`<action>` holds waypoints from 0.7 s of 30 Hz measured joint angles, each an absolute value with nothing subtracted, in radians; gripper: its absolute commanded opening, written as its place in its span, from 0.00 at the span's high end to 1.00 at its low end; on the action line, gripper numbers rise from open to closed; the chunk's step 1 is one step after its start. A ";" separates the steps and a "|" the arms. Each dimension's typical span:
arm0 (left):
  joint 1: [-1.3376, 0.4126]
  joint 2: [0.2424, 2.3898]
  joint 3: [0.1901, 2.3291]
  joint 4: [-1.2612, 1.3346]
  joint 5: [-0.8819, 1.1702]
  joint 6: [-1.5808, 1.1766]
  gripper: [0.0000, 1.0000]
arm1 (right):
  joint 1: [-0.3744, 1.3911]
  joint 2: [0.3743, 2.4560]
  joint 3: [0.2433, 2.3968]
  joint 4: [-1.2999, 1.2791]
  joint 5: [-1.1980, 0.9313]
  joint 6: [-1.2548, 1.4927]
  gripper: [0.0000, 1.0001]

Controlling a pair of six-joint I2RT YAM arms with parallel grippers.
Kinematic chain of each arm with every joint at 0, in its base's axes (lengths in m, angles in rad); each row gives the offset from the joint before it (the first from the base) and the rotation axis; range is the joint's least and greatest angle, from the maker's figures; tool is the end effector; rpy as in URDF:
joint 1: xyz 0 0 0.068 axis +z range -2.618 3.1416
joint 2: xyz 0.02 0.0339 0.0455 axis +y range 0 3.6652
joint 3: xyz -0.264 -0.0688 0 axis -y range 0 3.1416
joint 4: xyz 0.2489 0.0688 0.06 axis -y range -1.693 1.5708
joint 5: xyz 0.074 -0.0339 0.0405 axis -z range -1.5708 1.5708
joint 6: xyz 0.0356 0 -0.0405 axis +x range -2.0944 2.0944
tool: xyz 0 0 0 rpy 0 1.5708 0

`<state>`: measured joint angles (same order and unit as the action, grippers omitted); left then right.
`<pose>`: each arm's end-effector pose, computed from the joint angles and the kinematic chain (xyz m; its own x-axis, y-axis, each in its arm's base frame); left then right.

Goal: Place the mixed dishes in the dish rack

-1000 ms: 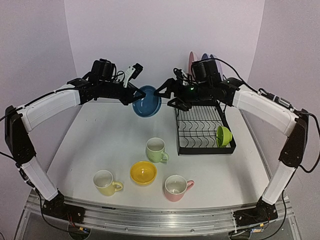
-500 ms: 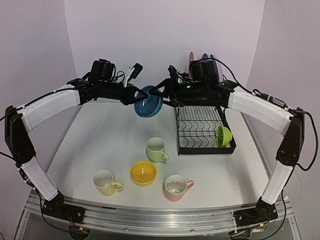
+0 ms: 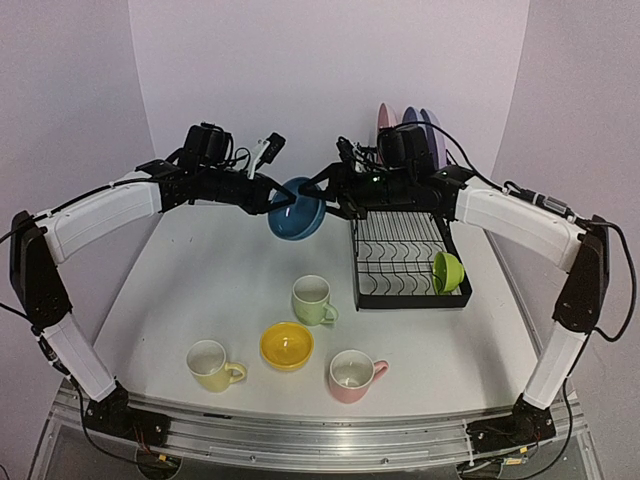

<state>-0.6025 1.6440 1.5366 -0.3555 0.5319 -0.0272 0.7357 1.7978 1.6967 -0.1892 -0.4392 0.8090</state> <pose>0.3085 -0.2341 0.3630 -0.3912 0.2407 -0.8883 0.8520 0.4596 -0.2507 0.3122 0.3031 0.3749 -0.8046 0.1551 -0.5733 -0.4742 0.4134 0.7773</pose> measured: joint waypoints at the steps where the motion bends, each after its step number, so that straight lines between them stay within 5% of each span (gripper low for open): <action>1: -0.603 1.644 1.536 -0.355 0.532 -0.028 1.00 | 0.737 1.795 1.695 -0.195 -0.430 0.808 0.90; 11: -0.621 1.644 1.531 -0.326 0.542 -0.031 1.00 | 0.771 1.750 1.716 -0.303 -0.299 0.756 1.00; 18: -0.620 1.644 1.520 -0.302 0.565 -0.029 0.51 | 0.781 1.750 1.739 -0.384 -0.263 0.747 1.00; 21: -0.614 1.644 1.519 -0.285 0.563 -0.035 0.43 | 0.782 1.750 1.738 -0.438 -0.235 0.739 1.00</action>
<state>-0.6145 1.6440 1.5187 -0.2852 0.5634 -0.0353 0.7818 1.7500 1.7382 -0.4383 -0.2351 0.7386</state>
